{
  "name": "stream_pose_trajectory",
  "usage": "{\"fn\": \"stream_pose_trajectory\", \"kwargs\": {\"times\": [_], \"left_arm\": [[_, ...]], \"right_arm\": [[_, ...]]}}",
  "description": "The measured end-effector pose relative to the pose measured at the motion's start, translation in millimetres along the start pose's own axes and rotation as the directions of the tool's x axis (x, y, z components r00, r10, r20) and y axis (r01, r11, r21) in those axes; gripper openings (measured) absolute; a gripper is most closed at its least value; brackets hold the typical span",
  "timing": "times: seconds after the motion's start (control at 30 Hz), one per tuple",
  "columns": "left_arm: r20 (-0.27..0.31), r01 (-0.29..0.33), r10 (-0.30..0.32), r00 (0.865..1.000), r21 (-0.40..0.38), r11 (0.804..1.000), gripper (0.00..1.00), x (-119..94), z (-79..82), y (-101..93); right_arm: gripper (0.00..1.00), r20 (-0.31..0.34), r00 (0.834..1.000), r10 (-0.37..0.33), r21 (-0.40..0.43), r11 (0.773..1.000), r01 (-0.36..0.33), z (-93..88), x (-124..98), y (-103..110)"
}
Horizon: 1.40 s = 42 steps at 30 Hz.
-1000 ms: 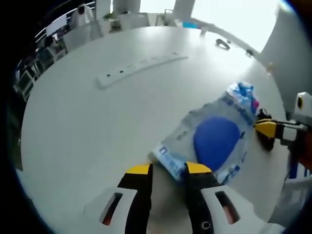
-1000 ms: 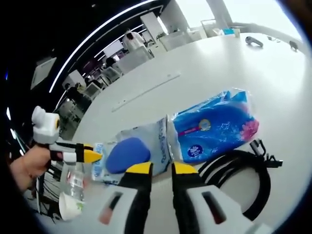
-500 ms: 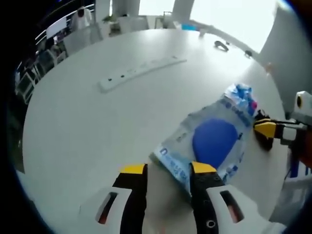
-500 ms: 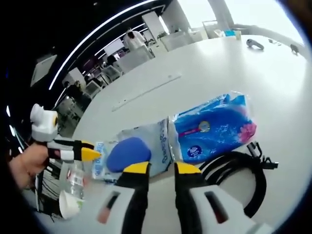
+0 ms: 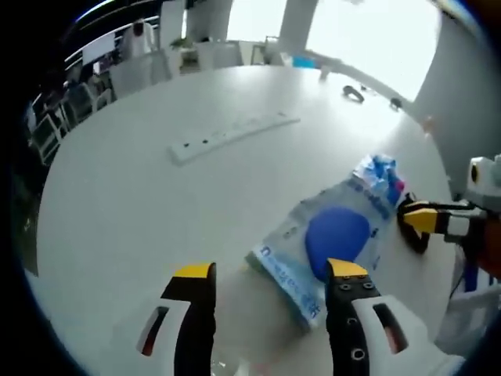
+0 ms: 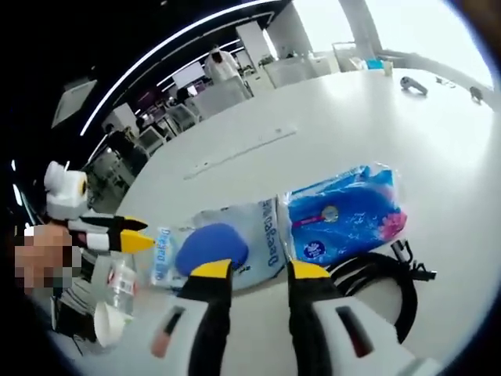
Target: Arrange the tabletop items into an orderly group along one side of the table until the central work area is clear of visible clutter.
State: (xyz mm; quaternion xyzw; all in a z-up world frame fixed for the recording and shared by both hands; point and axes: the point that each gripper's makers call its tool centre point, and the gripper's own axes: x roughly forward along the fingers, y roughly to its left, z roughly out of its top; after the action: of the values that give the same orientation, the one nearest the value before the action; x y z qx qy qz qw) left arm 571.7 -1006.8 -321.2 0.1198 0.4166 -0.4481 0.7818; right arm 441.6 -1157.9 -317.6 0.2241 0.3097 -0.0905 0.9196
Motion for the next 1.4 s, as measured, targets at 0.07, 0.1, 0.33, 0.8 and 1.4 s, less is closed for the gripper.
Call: {"fn": "stream_pose_trajectory", "kwargs": {"times": [0.07,0.1,0.33,0.8,1.4], "left_arm": [[0.052,0.0,0.0,0.999,0.011,1.0,0.61,-4.1,6.6,0.1],[0.06,0.008,-0.008,0.998,-0.006,1.0,0.63,-6.0,7.2,-0.5],[0.128,0.025,-0.022,0.992,-0.02,0.999,0.75,-25.8,8.4,-0.7],[0.239,0.096,-0.065,0.969,-0.122,0.988,0.9,-82.1,-15.6,-8.4],[0.31,0.166,-0.116,0.944,-0.139,0.976,0.96,-126.9,-41.6,-20.0]], "right_arm": [[0.29,0.005,1.0,0.008,-0.072,0.997,-0.008,2.4,-1.0,3.8],[0.3,0.011,1.0,0.023,-0.076,0.997,-0.022,3.7,-1.0,8.0],[0.39,-0.007,0.995,0.104,-0.193,0.976,-0.104,4.3,-1.5,27.1],[0.58,-0.081,0.972,0.222,-0.248,0.94,-0.235,3.6,-1.1,50.5],[0.67,-0.163,0.934,0.319,-0.261,0.898,-0.353,7.0,-3.5,84.2]]}}
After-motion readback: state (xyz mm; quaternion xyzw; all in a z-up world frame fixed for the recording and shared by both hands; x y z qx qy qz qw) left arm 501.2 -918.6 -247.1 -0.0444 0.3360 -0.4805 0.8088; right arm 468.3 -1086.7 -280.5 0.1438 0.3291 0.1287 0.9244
